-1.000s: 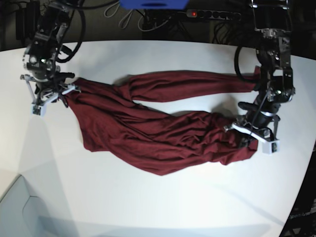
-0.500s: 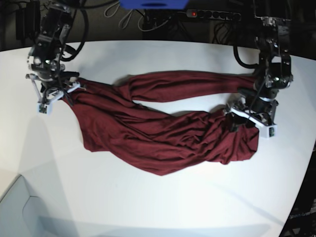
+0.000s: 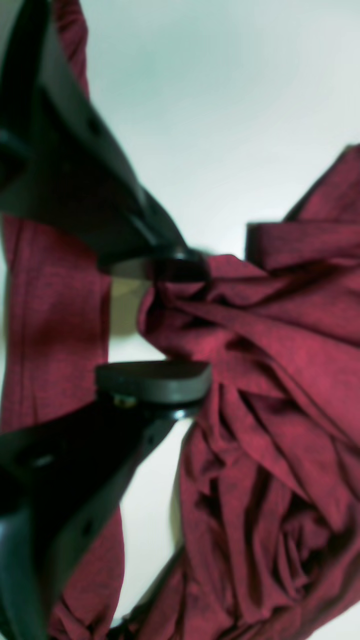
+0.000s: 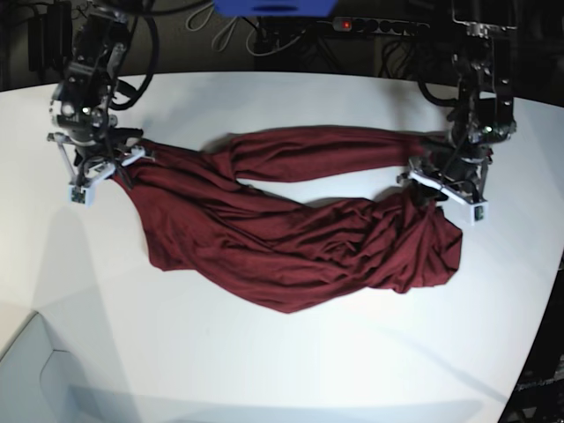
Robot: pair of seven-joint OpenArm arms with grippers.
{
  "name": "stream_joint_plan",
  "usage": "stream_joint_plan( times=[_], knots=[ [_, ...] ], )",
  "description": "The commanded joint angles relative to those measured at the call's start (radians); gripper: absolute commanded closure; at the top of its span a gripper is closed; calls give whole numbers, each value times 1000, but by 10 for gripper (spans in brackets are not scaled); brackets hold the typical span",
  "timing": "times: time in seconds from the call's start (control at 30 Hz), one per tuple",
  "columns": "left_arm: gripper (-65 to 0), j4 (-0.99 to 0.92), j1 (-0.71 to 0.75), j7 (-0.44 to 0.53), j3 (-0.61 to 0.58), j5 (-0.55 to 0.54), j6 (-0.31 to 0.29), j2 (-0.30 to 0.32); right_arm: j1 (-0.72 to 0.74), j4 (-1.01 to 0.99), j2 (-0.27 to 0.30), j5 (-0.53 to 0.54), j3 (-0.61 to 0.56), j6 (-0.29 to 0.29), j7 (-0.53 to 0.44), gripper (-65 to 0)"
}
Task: Layout the t-shirt on the table in an organized manner, then fold the t-shirt properly
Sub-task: 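Regrasp the shirt fold with the left gripper and pull it outward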
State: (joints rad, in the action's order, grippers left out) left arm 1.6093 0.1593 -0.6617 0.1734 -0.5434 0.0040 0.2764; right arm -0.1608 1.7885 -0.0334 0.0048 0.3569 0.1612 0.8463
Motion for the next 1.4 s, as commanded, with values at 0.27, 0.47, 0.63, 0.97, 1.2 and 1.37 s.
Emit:
stream_joint_plan(
  times=[0.27, 0.47, 0.63, 0.97, 1.2, 1.37],
  knots=[
    [-131, 16, -45, 16, 1, -7, -2, 7, 10, 17, 5, 2, 1, 2, -19, -8],
    [-12, 15, -68, 13, 1, -7, -2, 5, 10, 17, 7, 2, 1, 2, -19, -8],
    [-2, 23, -73, 13, 1, -14, -2, 5, 11, 17, 7, 2, 1, 2, -19, -8],
    [-2, 162, -137, 13, 10, -8, -2, 10, 11, 17, 7, 2, 1, 2, -19, -8],
    [-2, 167, -313, 13, 10, -7, -2, 42, 7, 17, 8, 2, 1, 2, -19, -8],
    [-2, 119, -467, 21, 10, -7, -2, 85, 4, 17, 10, 2, 3, 2, -19, -8]
  ],
)
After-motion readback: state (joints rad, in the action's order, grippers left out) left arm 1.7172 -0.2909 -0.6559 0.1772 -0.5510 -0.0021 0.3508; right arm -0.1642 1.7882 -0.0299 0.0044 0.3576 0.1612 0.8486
